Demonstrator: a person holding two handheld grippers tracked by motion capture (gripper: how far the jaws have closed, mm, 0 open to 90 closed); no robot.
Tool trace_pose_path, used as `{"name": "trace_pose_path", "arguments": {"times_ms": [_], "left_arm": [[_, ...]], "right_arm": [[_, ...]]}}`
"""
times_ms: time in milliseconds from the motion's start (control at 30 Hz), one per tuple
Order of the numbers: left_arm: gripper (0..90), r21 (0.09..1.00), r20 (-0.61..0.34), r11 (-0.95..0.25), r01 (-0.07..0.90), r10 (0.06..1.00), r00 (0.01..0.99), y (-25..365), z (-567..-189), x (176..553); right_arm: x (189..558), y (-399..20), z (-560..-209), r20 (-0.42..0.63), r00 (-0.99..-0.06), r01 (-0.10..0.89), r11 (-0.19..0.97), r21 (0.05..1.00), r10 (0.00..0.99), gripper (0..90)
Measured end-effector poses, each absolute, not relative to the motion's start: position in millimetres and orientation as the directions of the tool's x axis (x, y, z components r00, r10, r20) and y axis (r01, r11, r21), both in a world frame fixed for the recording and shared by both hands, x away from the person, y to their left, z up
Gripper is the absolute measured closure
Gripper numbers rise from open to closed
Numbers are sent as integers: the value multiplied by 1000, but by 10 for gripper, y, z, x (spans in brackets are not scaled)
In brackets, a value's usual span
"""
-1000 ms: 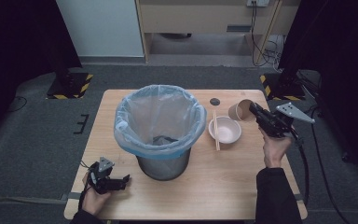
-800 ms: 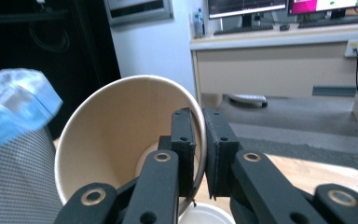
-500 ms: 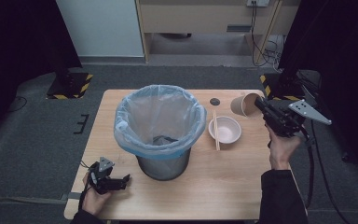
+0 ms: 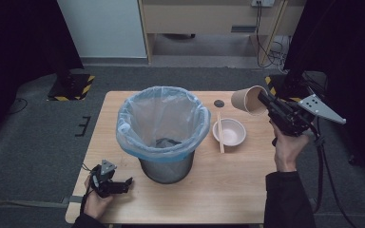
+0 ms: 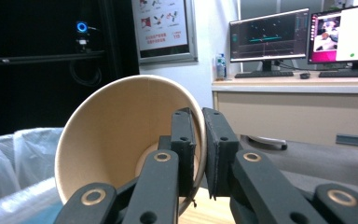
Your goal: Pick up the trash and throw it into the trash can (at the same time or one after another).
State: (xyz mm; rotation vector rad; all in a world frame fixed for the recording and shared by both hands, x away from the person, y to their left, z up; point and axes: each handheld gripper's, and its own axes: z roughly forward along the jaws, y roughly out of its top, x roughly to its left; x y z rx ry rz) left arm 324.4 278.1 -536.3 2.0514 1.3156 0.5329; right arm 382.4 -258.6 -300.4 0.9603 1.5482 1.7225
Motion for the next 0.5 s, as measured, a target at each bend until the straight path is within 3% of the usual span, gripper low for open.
{"name": "trace_pose_path", "arguments": {"times_ms": [500], "left_arm": [[0,697,-1,-300,651,908,419,2782,-5362,3244]], "right_arm": [[3802,-2325,-2754,96,-598,-16,-132,991,796,837]]}}
